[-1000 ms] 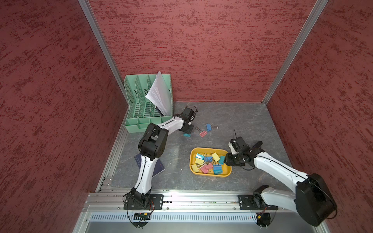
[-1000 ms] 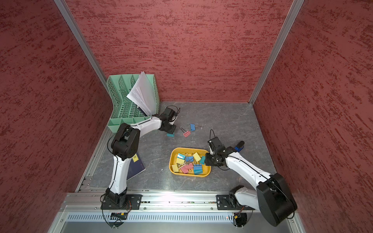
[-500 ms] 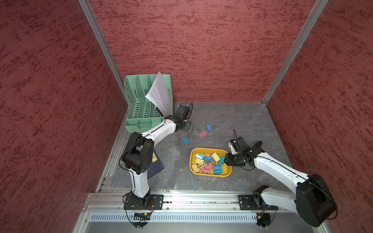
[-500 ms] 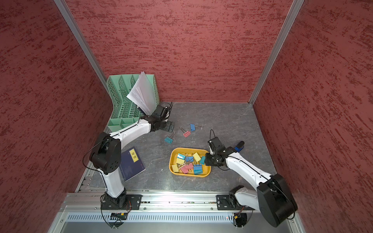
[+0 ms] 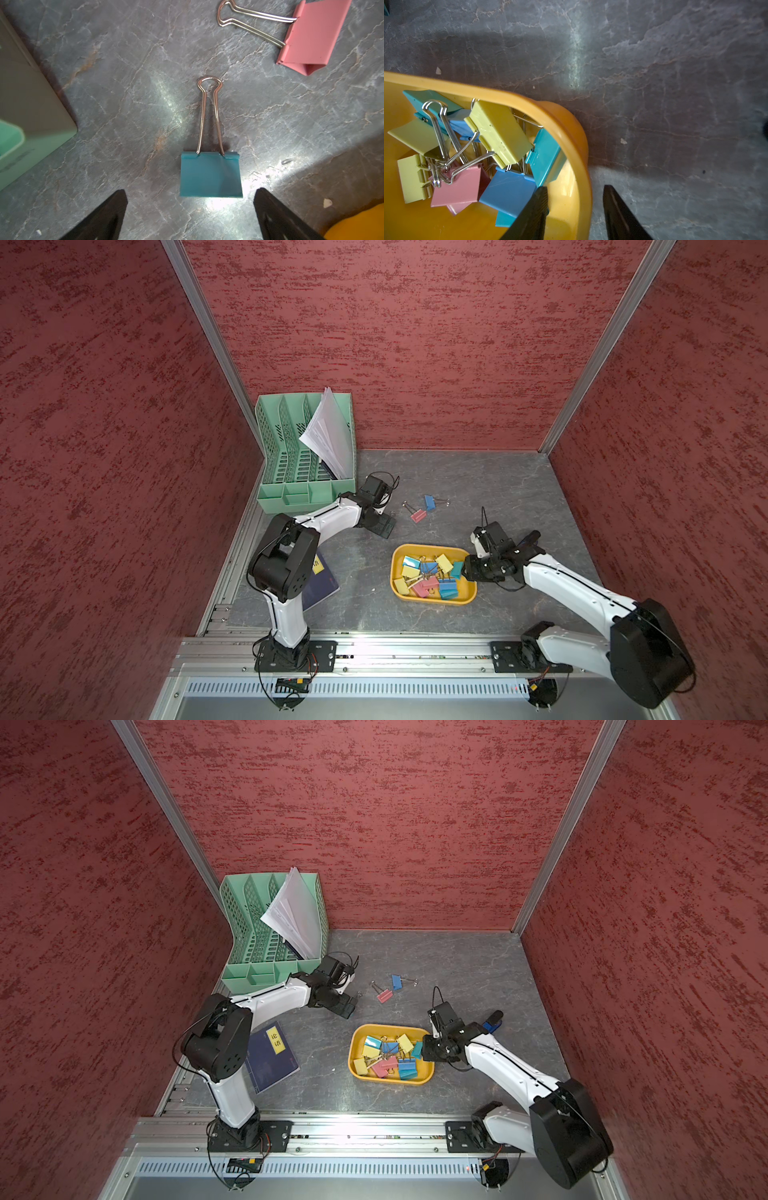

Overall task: Put the binder clips in the storage box
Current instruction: Pick up the binder clip at the center of the board.

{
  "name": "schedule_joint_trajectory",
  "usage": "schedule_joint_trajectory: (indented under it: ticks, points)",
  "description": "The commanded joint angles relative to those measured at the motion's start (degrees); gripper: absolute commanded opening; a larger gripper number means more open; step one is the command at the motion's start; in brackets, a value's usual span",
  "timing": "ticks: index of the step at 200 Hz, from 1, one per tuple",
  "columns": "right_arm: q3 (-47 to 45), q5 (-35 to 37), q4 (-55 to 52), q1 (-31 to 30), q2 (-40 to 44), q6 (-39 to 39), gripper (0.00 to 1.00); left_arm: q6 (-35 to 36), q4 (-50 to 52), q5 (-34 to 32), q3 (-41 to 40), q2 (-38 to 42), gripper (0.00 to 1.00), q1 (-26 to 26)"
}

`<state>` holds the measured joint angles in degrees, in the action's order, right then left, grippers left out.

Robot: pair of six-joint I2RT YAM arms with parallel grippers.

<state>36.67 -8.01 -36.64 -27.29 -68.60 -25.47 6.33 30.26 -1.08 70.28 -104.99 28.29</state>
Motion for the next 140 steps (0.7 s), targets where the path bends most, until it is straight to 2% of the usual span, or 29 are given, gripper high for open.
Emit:
schedule_joint_trajectory:
  ticks: [1,67,89,117,140]
  points:
    - [-0.12,-0.6,0.87,-0.68,0.92,0.25,0.48,0.95,-2.05,1.89,-0.58,-0.46,0.99,0.16]
    - [0.07,-0.68,0.81,-0.59,0.57,0.25,0.49,0.91,-0.81,4.1,1.17,-3.56,0.93,0.28]
    - [0.04,-0.61,0.77,-0.63,0.83,0.25,0.49,0.89,1.25,3.08,3.25,-5.68,0.85,0.36]
    - [-0.02,-0.6,0.76,-0.66,0.83,0.23,0.48,0.68,2.85,2.25,5.05,-7.53,0.69,0.36]
    - [-0.03,-0.6,0.84,-0.63,0.83,0.25,0.48,0.56,3.42,1.72,5.61,-8.11,0.63,0.35]
